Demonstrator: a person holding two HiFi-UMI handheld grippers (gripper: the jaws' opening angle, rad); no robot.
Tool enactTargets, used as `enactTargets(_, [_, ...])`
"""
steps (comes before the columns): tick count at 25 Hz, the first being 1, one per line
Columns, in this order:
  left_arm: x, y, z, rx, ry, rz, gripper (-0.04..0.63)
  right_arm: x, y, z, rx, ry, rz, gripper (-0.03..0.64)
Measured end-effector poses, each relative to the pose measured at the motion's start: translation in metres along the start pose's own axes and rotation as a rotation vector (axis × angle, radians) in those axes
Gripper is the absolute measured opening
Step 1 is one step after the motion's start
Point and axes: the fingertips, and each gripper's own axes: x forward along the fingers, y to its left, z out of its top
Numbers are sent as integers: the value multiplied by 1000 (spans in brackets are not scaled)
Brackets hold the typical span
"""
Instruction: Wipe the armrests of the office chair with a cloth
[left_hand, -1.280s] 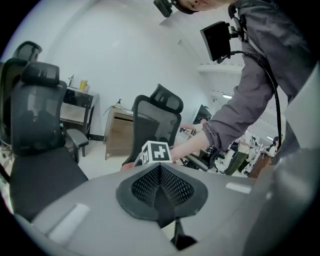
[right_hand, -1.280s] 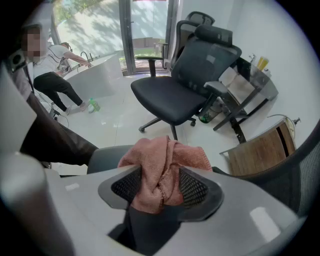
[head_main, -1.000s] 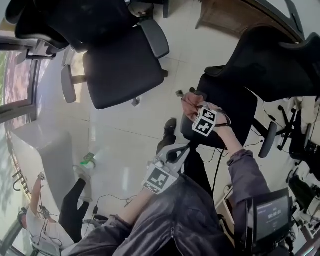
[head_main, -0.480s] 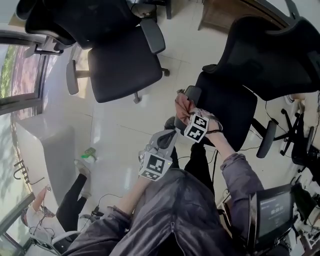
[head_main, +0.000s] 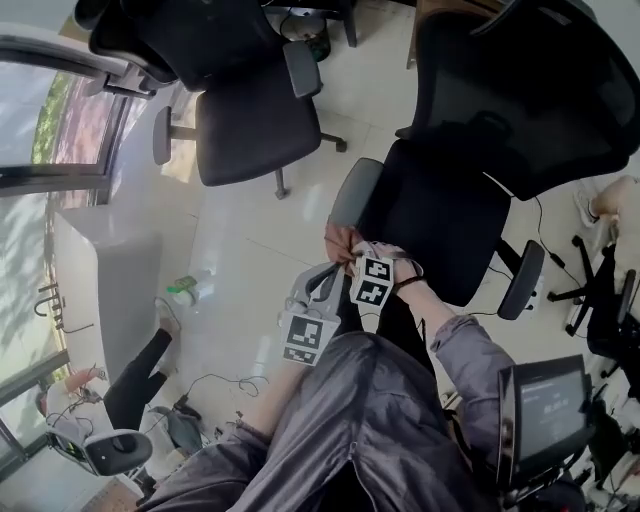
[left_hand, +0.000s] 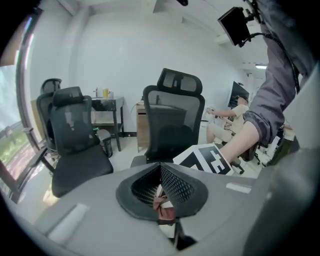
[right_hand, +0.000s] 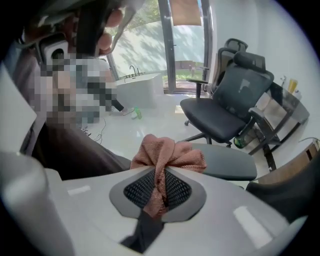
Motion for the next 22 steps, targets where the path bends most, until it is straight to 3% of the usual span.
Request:
enactTargets(5, [8, -17, -7, 69, 0, 44, 17, -11, -47, -3, -51, -22, -45, 41])
enactTargets(11, [21, 4, -40, 200, 62, 26, 17, -19, -145, -12, -7, 11, -149, 41])
enactTargets(18, [28, 61, -77, 206, 145, 38, 17, -24, -219, -18, 92, 65, -281, 41])
enactTargets(22, [46, 84, -93, 192, 208, 17, 17, -14, -226, -11, 128, 51, -301, 41])
